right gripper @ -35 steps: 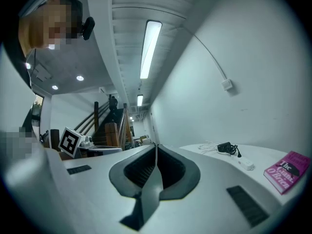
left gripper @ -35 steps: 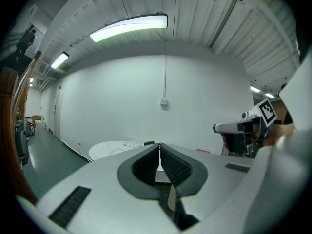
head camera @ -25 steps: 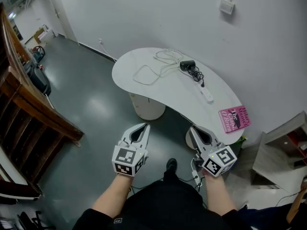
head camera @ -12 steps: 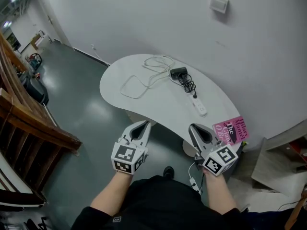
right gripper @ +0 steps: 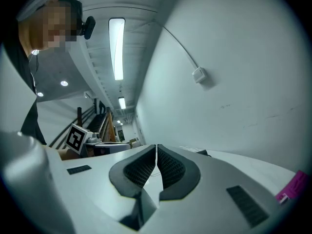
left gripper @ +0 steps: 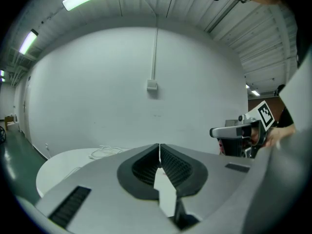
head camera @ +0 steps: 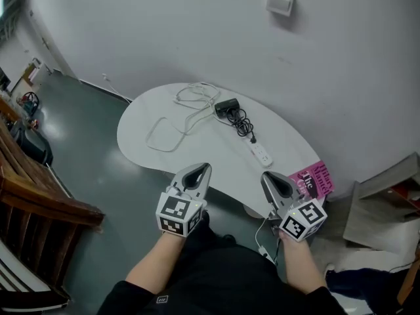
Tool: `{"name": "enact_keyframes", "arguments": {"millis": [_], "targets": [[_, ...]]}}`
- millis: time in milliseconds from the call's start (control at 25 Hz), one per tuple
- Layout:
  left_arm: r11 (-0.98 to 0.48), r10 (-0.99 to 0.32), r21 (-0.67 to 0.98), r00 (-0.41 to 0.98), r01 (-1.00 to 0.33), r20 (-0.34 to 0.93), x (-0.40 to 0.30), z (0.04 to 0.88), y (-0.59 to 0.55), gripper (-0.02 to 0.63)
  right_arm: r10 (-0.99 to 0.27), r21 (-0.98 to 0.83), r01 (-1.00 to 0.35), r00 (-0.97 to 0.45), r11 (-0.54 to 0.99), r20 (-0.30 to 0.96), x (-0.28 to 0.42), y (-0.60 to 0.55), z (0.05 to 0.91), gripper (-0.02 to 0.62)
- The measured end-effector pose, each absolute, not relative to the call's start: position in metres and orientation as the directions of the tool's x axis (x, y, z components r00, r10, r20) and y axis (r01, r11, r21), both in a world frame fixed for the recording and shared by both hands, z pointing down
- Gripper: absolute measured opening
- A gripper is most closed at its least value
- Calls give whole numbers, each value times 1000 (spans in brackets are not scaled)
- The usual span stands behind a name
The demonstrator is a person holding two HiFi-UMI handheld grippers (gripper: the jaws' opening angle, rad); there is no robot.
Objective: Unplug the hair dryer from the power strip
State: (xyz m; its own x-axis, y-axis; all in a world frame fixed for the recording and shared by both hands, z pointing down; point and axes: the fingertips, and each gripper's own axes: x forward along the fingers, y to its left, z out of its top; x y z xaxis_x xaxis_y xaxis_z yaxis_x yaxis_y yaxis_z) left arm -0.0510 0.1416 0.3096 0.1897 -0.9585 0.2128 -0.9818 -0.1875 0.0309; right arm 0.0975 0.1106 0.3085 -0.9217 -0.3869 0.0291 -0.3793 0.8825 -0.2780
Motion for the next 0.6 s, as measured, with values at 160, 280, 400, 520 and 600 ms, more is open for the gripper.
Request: {"name": "enact_keyframes", "arguments": {"millis": [160, 280, 400, 520, 600], "targets": [[-264, -940, 48, 268, -963, 211, -59, 319, 103, 18, -452, -280, -453, -889, 847, 70, 90, 83, 320, 35], [-317, -921, 69, 324, -946, 217, -76, 327, 68, 18, -500, -277, -506, -860, 817, 97, 75, 56, 326, 35], [-379, -897, 74, 386, -923, 217, -94, 328, 35, 18, -548, -287, -556, -829, 780, 113, 53, 31, 326, 35], [-433, -873, 81, 440, -898, 211, -112, 329, 5, 18, -580, -278, -589, -805, 758, 123, 28, 11, 324, 35], [-471, -851, 90, 479, -877, 213, -119, 331, -12, 18, -608, -270, -616, -784, 740, 125, 15, 1, 323, 37]]}}
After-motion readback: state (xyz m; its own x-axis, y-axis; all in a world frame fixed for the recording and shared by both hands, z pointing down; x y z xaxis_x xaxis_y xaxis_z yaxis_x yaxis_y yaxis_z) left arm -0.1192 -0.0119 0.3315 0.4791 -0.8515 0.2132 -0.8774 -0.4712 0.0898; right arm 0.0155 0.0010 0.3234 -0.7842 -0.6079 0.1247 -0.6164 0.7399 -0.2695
